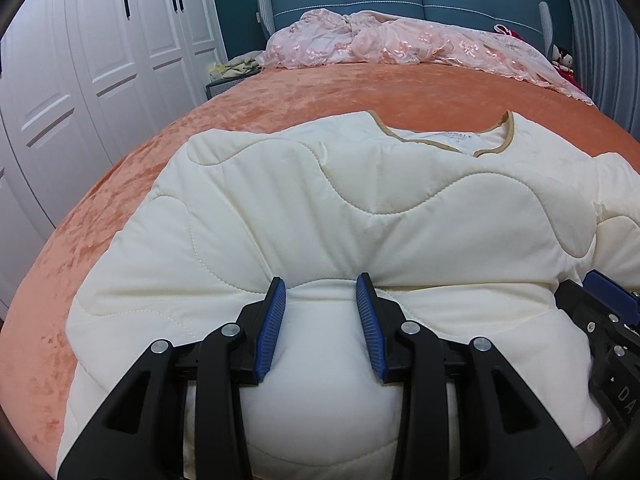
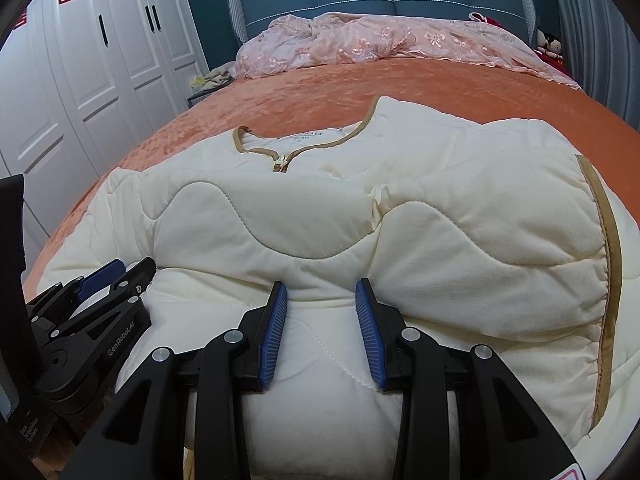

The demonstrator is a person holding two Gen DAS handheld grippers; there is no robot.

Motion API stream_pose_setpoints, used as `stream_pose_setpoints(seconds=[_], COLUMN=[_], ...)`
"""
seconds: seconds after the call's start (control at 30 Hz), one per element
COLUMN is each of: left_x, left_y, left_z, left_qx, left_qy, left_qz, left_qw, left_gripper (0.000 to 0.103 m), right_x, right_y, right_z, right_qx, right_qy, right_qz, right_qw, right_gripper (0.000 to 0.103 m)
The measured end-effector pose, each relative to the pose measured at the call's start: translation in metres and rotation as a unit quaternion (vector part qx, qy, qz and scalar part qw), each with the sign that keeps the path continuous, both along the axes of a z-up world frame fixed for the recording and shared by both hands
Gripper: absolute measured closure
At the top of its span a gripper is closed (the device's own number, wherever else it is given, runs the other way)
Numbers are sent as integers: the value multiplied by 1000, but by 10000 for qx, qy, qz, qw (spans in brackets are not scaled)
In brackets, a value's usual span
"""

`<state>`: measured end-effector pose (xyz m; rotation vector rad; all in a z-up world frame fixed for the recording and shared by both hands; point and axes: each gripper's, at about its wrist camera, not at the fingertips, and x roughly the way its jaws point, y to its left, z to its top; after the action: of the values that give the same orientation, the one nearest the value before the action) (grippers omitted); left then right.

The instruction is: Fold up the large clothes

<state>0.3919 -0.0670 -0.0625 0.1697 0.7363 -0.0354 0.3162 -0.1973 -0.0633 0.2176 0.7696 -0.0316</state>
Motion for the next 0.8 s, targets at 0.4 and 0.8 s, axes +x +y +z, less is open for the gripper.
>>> stream_pose_setpoints(seconds=[0.4, 0.8], left_x=[1, 18], left_y=[-1, 46], left_z=[-1, 52], left_qx=[41, -564], left_qy=[-29, 409], left_qz=[8, 125], left_qw=[10000, 9975], left_gripper=[68, 55], right_x=[0, -5], right_y=[-1, -18], right_z=[0, 48], right_qx=[-2, 166], right_qy=[-31, -31], right_qz=[-2, -331], right_qw=[10000, 9993], right_gripper=[68, 61])
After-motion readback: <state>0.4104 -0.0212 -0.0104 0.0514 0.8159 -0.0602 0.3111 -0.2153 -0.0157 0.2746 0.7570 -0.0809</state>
